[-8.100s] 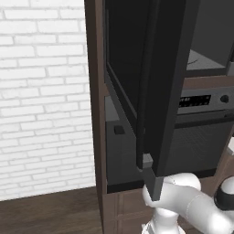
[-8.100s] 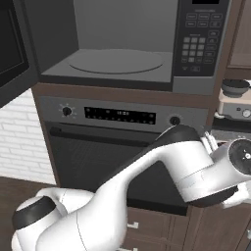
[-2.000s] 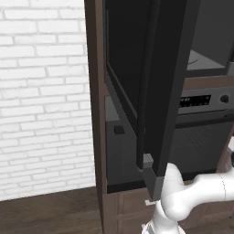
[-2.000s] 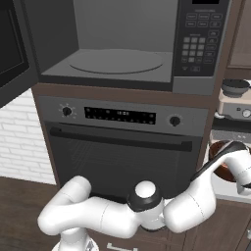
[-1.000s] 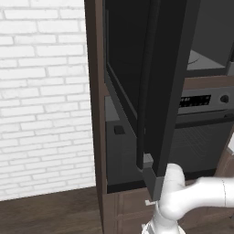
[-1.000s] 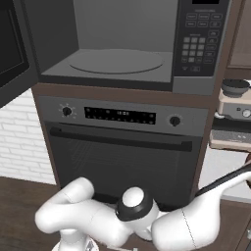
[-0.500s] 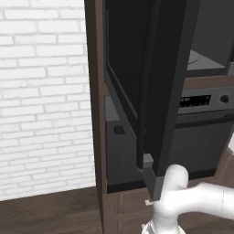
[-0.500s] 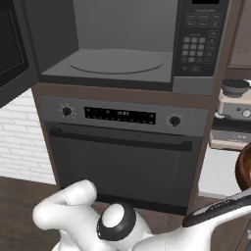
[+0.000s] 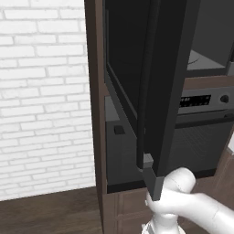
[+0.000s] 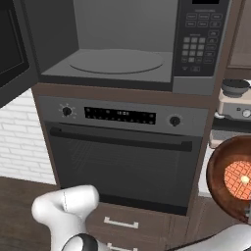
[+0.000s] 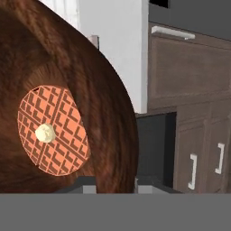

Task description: Open the microwave, place the bowl with waffle inside the microwave, then close the microwave door and turn it on.

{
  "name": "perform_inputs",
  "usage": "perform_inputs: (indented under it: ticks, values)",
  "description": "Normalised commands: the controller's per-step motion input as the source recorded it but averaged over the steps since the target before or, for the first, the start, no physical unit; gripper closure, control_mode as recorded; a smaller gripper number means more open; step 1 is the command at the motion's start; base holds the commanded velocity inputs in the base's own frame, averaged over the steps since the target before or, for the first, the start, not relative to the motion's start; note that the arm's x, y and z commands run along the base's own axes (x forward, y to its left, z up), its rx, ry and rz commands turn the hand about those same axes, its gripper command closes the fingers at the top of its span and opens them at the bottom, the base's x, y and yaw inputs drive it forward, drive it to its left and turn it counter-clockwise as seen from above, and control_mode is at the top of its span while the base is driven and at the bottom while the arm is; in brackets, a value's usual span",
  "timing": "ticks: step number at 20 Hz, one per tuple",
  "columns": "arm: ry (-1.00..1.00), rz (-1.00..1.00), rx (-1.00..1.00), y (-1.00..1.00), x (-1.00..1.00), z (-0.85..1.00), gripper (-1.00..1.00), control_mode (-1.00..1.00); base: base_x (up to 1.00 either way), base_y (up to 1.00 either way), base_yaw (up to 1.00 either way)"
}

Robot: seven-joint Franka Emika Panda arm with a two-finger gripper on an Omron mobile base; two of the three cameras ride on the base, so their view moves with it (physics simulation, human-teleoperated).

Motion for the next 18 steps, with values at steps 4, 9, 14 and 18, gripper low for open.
perform_inputs:
  ticks: [4, 9, 14, 18]
  values:
    - [-0.12, 0.00, -0.13, 1.00, -0.10, 0.26, 1.00, -1.00, 0.00, 0.00, 0.00]
    - [-0.08, 0.00, -0.09, 0.96, -0.13, 0.38, 1.00, -1.00, 0.00, 0.00, 0.00]
    - [-0.03, 0.00, -0.04, 0.97, 0.13, 0.38, 1.00, -1.00, 0.00, 0.00, 0.00]
    - [0.00, 0.00, -0.02, 0.93, 0.35, 0.28, 1.00, -1.00, 0.00, 0.00, 0.00]
